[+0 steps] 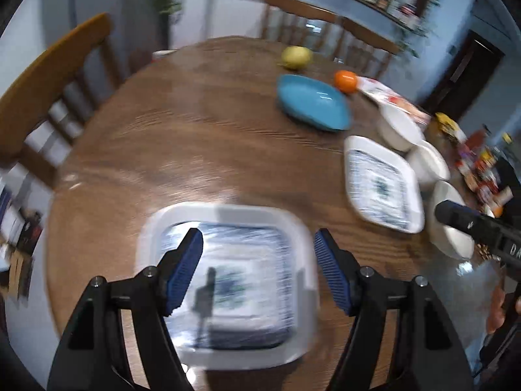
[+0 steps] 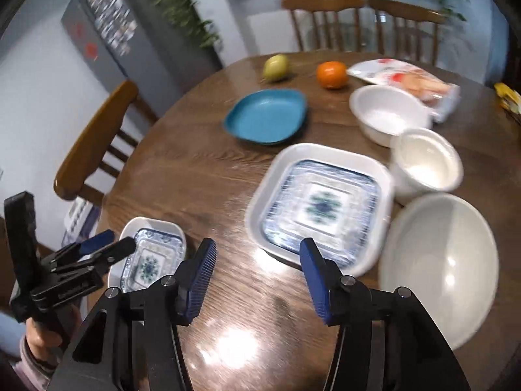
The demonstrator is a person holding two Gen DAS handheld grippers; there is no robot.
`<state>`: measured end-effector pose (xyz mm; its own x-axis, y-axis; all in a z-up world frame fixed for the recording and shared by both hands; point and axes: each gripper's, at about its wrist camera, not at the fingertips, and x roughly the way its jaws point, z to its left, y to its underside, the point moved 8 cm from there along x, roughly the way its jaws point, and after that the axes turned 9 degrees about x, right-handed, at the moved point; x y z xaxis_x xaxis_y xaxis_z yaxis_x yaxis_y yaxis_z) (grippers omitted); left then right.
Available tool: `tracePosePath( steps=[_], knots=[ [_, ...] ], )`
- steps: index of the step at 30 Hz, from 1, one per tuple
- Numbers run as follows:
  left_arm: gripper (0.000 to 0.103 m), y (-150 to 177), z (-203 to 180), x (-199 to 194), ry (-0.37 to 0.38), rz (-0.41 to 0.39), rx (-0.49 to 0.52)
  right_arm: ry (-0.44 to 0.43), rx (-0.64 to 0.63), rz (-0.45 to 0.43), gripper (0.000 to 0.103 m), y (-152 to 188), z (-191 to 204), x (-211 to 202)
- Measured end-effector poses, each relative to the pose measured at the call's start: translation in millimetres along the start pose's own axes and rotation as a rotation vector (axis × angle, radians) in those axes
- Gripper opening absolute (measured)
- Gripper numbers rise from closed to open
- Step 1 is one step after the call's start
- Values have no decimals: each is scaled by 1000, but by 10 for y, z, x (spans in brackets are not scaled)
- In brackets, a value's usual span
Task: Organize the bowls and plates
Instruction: 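Lift the square plate with the left tool and carry it over the other square plate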
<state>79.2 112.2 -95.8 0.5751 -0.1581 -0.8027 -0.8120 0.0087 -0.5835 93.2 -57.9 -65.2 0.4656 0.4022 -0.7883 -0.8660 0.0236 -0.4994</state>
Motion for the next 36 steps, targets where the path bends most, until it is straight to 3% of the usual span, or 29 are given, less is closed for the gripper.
tracePosePath(
  steps=[5,11,12,14,17,22,24,28,33,36],
  knots=[
    [70,-267,-529,315,68,9,61,7,53,-38,54,119,-254,-229],
    [67,-495,-880,798,46,49,129,32,88,-41,54,299,-567,-357],
    [63,-503,-918,836,41,56,137,36,92,-40,54,326,-609,-370],
    [41,-516,-976,982,22,81,157,43,101,-39,54,360,-696,-404],
    [20,-498,-964,1151,-18,115,164,50,107,-40,54,383,-771,-435],
    [17,-476,-871,1206,-59,139,188,50,98,-36,54,376,-788,-435],
    [17,-462,-830,1196,-41,149,179,39,92,-27,54,344,-750,-394],
    [17,-378,-586,1079,-102,154,205,16,56,-10,54,291,-610,-287],
    [17,-279,-360,984,-76,175,196,11,5,21,54,135,-359,12],
    [17,-269,-273,971,-70,175,173,68,-27,35,54,-3,-222,282]
  ],
)
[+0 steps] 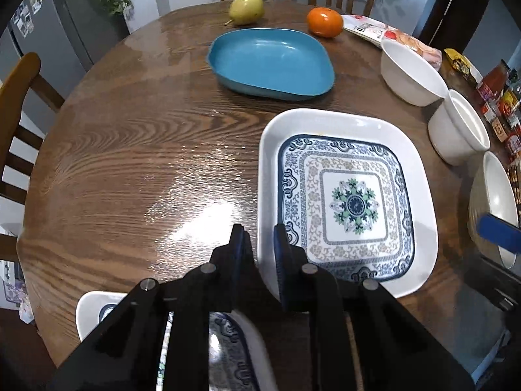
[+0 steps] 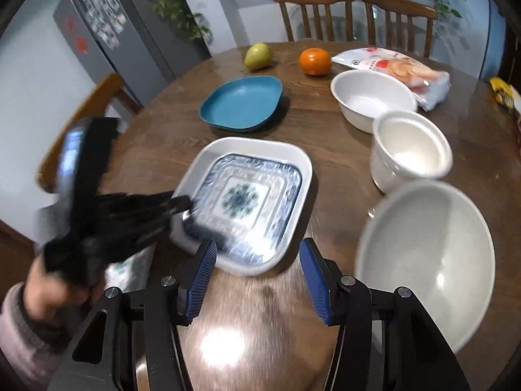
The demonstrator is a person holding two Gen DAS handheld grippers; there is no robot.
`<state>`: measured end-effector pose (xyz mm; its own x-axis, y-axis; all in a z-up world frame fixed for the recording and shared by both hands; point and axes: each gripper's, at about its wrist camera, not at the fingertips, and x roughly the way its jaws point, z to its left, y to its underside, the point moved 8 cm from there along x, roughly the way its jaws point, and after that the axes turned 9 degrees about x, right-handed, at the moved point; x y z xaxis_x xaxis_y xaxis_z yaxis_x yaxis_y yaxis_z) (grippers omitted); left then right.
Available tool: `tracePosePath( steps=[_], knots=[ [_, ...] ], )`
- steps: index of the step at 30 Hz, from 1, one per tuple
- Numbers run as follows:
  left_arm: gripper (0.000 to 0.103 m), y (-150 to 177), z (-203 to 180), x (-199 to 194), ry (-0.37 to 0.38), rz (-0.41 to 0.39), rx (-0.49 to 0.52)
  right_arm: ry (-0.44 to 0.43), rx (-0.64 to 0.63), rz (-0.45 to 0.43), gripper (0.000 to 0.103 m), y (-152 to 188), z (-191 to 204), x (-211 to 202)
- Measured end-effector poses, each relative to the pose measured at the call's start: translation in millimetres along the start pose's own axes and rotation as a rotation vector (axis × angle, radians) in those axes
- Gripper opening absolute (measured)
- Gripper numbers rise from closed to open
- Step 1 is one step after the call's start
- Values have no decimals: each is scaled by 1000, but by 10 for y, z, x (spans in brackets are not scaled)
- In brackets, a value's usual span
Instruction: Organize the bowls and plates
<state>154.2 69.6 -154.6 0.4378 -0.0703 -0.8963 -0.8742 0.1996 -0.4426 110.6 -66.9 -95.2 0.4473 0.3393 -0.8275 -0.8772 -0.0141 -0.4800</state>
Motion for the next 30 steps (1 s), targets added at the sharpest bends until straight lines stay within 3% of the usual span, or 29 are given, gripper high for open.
tracePosePath(
  steps=[4,8,13,18,30],
  knots=[
    [17,-25,34,15,8,-3,-9,118,-17,24,54,-145,29,396],
    [17,-34,30,22,10,-8,-3,168,43,49,54,-168,-71,568],
    [15,-60,12,31,13,-10,9,167,54,57,44,-157,-54,589],
    [13,-88,-17,41,7,-14,26,185,69,56,19,-156,-142,622],
    [14,-110,-5,58,-19,-21,30,203,75,40,13,-154,-176,622]
  ],
)
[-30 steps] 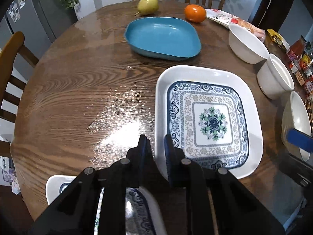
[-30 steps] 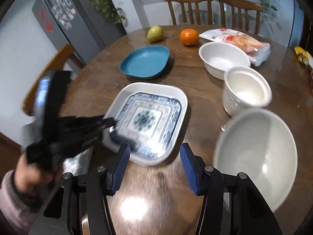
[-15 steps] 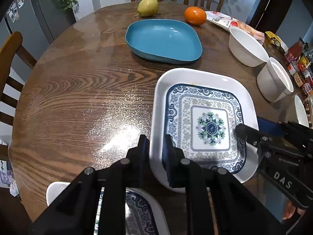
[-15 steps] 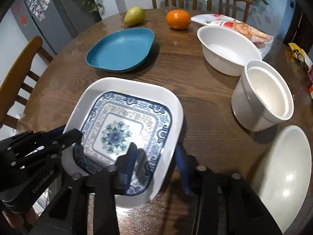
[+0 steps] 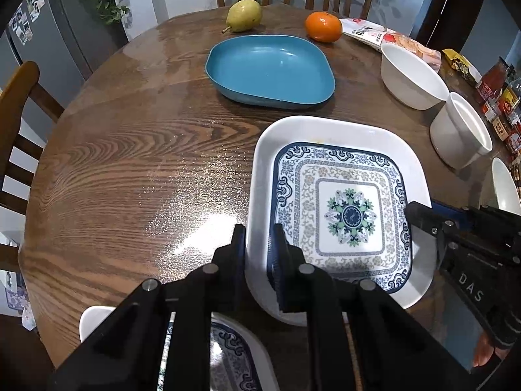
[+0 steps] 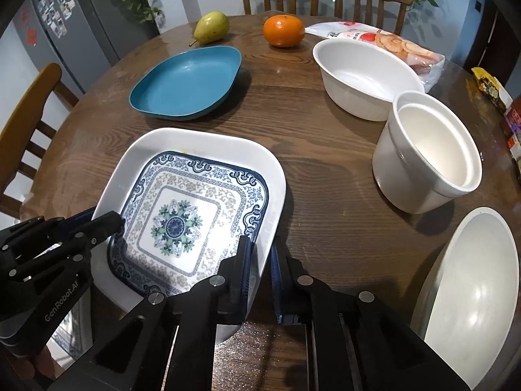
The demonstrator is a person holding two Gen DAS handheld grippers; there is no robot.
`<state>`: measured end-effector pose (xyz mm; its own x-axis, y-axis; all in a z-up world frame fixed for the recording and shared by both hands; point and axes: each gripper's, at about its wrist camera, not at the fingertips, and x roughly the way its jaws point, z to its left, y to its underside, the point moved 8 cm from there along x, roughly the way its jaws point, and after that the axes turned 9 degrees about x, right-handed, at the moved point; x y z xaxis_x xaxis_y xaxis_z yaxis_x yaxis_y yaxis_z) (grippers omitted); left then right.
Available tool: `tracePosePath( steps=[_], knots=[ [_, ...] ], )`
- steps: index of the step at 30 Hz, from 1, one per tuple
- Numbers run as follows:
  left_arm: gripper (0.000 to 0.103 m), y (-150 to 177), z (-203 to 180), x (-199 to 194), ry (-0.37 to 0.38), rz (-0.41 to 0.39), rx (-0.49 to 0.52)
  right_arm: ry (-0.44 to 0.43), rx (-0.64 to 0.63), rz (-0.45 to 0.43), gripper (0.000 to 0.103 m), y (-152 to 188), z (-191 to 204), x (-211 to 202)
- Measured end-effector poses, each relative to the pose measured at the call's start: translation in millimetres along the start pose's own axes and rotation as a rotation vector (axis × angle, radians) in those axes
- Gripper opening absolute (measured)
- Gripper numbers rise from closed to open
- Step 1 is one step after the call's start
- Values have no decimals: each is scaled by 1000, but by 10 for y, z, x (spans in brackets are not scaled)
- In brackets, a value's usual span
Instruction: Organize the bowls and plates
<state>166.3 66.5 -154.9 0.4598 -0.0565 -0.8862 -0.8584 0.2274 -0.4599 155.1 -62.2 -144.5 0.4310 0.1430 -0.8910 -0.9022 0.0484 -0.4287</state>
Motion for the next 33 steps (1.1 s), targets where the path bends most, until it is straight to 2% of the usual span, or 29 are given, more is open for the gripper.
tracePosePath(
  steps=[8,21,33],
  knots=[
    [12,4,35,-45,0,-28,-38,-17,-6,-34,12,-47,14,-114],
    [12,-26,2,-554,-27,-154,-26,-87,14,-98,12,-82,36,-458],
    [12,282,253,-1024,-89,-221,-99,-183,-41,-125,12,45,375,-723]
  ],
)
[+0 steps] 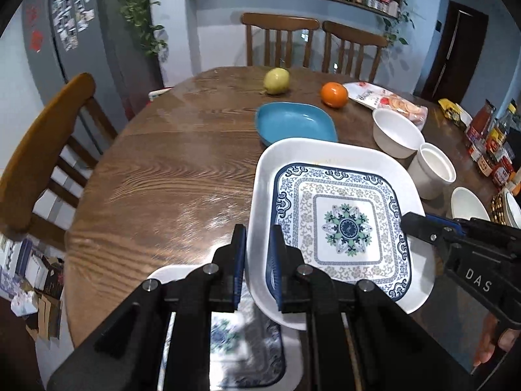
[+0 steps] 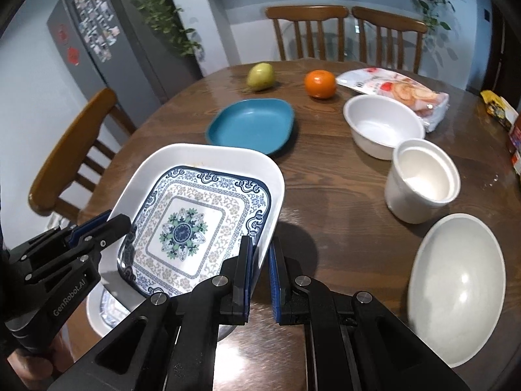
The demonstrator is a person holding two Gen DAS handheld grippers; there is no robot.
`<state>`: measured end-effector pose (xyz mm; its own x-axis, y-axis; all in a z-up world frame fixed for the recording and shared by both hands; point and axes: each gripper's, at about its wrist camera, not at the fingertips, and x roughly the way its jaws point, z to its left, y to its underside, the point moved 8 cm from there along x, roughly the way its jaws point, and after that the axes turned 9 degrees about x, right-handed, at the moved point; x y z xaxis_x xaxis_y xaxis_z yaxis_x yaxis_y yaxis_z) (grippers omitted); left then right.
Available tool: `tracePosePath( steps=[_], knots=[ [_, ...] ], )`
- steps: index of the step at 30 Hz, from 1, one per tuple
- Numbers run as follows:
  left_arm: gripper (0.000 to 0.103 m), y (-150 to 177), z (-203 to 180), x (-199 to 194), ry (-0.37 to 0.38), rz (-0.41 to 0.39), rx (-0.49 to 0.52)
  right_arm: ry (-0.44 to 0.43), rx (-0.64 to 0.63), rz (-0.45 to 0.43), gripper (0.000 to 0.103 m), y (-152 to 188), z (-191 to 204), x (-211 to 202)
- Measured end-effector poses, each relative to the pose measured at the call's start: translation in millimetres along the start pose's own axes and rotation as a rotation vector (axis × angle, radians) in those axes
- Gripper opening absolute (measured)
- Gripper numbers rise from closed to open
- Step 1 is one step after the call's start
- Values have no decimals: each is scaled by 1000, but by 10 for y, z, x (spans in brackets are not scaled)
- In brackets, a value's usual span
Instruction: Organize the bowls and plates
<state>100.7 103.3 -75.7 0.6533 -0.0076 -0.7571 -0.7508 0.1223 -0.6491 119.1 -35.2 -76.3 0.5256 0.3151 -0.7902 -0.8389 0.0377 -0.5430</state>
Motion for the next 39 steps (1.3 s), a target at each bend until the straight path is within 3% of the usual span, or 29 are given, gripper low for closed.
tracePosePath(
  steps=[16,26,39],
  knots=[
    [12,495,512,-256,-104,40,-135,-106,-120,72,12,308,665,123],
    [12,739,691,-245,-144,81,-188,-129,-166,130,12,506,877,249],
    [12,1021,773,-169,-140,143,-209,-129,-182,181,12,735,966,338]
  ],
)
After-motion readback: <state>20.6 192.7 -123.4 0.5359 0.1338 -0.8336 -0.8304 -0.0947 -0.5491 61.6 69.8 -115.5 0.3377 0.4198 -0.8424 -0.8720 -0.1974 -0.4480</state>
